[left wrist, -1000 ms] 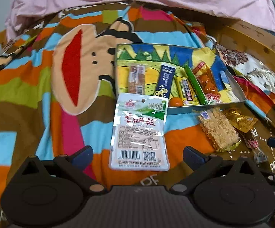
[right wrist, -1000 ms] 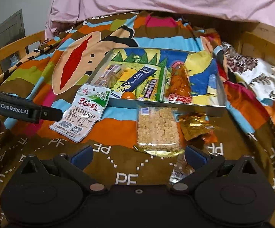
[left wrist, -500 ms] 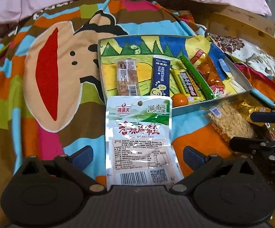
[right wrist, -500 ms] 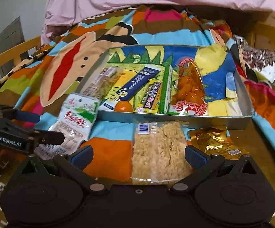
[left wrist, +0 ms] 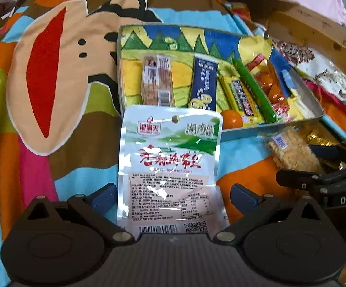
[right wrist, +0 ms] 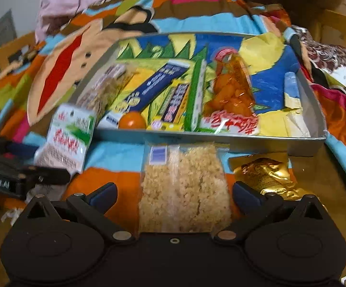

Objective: Organize snacks
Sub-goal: 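Grasp the white kelp packet with the left tool while the right tool grasps the rice-crispy bag, then lift the kelp packet while the right tool lifts the rice-crispy bag, then carry the kelp packet over the tray while the right tool carries the rice-crispy bag there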

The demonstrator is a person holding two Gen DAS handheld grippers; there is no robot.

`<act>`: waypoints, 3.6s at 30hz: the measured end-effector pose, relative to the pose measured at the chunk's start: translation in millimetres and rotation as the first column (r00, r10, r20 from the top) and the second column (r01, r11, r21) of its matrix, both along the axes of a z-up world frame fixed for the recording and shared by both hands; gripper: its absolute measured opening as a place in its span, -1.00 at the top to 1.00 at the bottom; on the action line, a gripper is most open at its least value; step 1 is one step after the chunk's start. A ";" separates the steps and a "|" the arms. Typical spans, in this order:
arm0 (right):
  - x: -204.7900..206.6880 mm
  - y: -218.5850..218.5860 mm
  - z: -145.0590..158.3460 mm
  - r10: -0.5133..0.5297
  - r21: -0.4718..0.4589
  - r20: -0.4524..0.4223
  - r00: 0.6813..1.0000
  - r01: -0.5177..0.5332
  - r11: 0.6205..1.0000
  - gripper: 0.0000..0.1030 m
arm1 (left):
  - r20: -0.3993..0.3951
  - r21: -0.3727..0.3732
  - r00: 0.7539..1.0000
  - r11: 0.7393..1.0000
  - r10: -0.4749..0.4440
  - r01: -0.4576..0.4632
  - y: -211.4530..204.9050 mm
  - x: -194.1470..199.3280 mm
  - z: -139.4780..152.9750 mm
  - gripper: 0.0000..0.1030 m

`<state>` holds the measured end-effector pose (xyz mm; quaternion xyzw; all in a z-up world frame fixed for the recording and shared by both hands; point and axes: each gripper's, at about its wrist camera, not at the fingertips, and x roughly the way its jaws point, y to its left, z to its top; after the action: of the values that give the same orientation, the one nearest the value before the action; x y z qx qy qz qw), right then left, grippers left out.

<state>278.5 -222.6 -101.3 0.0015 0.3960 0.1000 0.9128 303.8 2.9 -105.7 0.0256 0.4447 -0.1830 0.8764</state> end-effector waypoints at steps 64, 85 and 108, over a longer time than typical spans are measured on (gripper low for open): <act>-54.8 16.1 36.9 -0.005 -0.040 0.115 0.993 0.009 0.999 -0.44 | 0.052 -0.089 0.993 0.991 0.102 -0.097 0.2 -34.8 44.9 -0.78; 1.6 -25.1 71.2 -0.158 -0.064 0.467 0.870 0.212 0.975 -0.44 | 0.462 -0.263 0.862 0.960 0.209 -0.092 -50.4 14.7 78.6 -0.79; 88.0 -74.0 20.7 -0.342 0.043 0.254 0.905 0.342 0.939 -0.45 | 0.328 -0.134 0.941 0.990 0.079 -0.037 -102.2 66.7 13.0 -0.80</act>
<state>366.5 -296.5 -80.6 0.0568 0.2678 -0.0625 0.9598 370.5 -99.3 -92.7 -0.0122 0.2784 -0.1775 0.9438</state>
